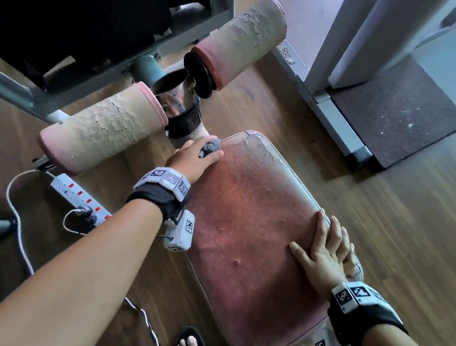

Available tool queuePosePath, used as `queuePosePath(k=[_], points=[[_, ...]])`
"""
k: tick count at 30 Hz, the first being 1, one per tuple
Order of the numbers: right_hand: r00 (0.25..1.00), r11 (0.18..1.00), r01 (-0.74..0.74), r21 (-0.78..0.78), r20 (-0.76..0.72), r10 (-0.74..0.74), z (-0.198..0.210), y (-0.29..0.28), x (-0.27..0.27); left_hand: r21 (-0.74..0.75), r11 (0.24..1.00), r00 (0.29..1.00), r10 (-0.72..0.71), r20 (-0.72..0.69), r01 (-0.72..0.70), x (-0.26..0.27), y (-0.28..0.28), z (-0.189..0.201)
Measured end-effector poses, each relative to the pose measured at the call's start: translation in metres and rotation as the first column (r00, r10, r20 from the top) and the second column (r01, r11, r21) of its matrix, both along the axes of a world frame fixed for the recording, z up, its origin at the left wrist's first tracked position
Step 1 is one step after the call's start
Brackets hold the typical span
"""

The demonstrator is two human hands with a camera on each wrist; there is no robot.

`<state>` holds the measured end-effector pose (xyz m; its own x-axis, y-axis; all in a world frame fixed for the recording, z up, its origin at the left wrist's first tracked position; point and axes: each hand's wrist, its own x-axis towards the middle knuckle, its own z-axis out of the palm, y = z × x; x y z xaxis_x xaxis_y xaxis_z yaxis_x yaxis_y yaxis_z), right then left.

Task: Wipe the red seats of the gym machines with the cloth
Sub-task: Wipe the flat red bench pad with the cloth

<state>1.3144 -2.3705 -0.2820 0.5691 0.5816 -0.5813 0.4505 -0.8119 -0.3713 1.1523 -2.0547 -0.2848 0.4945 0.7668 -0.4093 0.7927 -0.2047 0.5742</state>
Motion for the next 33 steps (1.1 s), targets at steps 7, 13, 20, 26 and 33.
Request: queuePosePath(k=[7, 13, 20, 26, 33], points=[[1.000, 1.000, -0.006, 0.003, -0.007, 0.006, -0.002, -0.002, 0.001, 0.030, 0.999, 0.998, -0.028, 0.048, 0.026, -0.023, -0.002, -0.006], [1.000, 1.000, -0.013, 0.015, -0.003, 0.013, -0.003, -0.002, 0.001, 0.074, 0.996, 0.997, -0.052, 0.051, 0.048, -0.002, -0.001, 0.000], [1.000, 1.000, -0.012, 0.017, -0.008, 0.012, -0.003, -0.001, 0.001, 0.035, 0.996, 0.992, 0.078, 0.100, -0.082, -0.070, -0.018, -0.004], [1.000, 1.000, -0.009, 0.022, -0.001, 0.009, -0.005, -0.003, 0.001, 0.010, 0.985, 0.979, 0.170, 0.110, -0.172, -0.088, -0.030, -0.005], [0.999, 1.000, -0.006, 0.029, 0.038, 0.005, -0.007, -0.003, 0.000, -0.001, 0.984, 0.976, 0.175, 0.128, -0.176, -0.090, -0.028, -0.014]])
